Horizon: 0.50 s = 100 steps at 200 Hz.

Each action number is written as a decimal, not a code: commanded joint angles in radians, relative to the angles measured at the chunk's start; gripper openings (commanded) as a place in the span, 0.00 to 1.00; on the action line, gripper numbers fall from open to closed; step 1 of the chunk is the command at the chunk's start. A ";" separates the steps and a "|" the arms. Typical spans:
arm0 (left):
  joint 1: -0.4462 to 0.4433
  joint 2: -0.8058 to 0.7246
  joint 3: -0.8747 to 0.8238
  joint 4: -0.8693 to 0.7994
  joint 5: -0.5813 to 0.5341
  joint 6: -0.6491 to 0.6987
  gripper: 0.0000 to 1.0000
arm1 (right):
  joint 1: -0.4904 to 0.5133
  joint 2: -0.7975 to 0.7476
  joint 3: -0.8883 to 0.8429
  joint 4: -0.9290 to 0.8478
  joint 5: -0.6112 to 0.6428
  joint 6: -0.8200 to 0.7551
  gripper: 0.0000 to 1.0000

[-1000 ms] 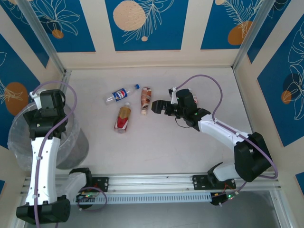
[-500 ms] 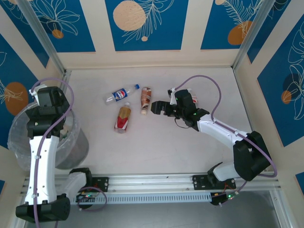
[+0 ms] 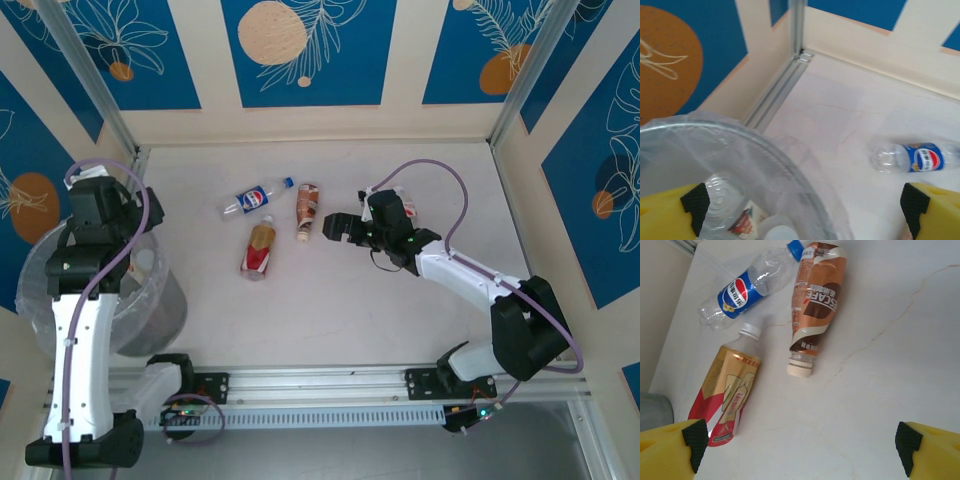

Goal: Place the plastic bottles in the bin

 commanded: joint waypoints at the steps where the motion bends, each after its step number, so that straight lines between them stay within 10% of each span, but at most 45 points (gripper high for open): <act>1: -0.052 -0.018 0.049 0.014 0.081 -0.013 0.99 | -0.006 -0.001 0.034 -0.041 0.059 0.010 0.98; 66: -0.229 0.051 0.084 0.145 0.468 -0.022 0.99 | -0.016 -0.030 0.017 -0.072 0.112 0.047 0.98; 100: -0.350 0.141 0.084 0.145 0.343 0.014 0.99 | -0.023 -0.056 0.004 -0.093 0.134 0.055 0.98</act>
